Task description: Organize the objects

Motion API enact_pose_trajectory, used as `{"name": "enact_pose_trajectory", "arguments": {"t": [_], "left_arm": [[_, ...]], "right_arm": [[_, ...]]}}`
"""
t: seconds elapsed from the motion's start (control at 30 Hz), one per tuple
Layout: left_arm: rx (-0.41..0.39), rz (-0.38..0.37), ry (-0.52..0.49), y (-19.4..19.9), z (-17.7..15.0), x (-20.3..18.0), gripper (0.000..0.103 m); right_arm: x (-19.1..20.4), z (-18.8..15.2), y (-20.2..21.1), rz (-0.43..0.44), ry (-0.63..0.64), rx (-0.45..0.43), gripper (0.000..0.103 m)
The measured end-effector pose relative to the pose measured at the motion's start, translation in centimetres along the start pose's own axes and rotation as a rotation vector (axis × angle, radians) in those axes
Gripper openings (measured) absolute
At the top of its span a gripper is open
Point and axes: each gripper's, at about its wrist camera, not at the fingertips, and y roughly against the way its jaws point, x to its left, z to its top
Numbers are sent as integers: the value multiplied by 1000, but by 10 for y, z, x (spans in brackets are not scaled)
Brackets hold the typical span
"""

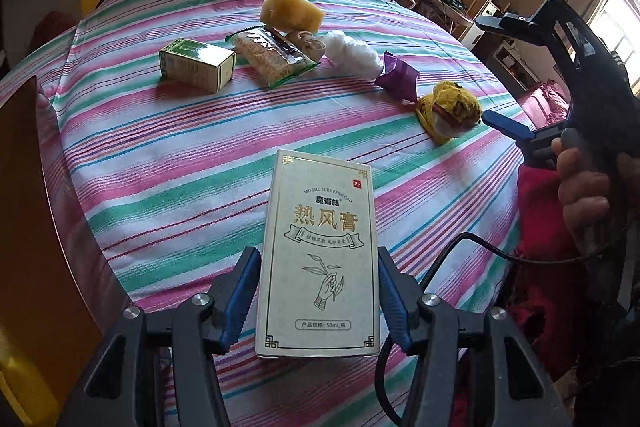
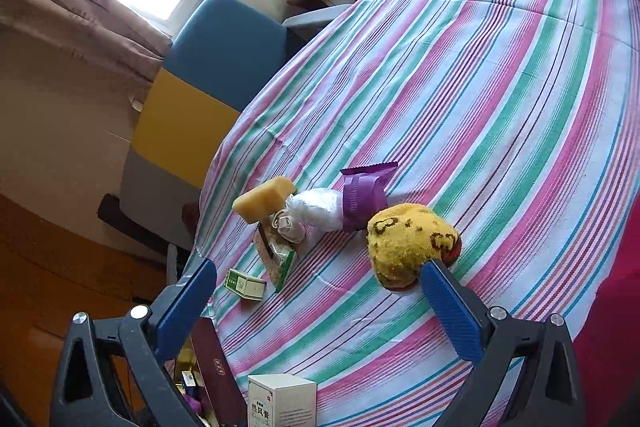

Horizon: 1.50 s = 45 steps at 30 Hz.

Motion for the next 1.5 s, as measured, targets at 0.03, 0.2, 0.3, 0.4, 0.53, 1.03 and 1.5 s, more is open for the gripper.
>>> {"name": "enact_pose_trajectory", "arguments": {"t": [0.03, 0.2, 0.3, 0.4, 0.53, 1.03, 1.5], "left_arm": [[-1, 0, -5, 1, -1, -1, 57], [-13, -18, -4, 6, -10, 0, 57], [-28, -37, -1, 12, -13, 1, 55], [-65, -55, -11, 27, -15, 0, 54], [-110, -75, -20, 46, -16, -1, 54], [-231, -93, 56, 106, -33, 24, 54], [-240, 40, 261, 134, -70, 90, 54]], "right_arm": [[0, 0, 0, -10, -2, 1, 103], [-2, -1, -1, -56, -8, -1, 103], [-7, -1, 0, -97, -34, -14, 103], [0, 2, 1, -140, 27, -21, 102], [13, 6, -12, -334, 127, -26, 99], [41, -27, -66, -365, 412, 241, 42], [74, -61, -81, -244, 590, 311, 41]]}}
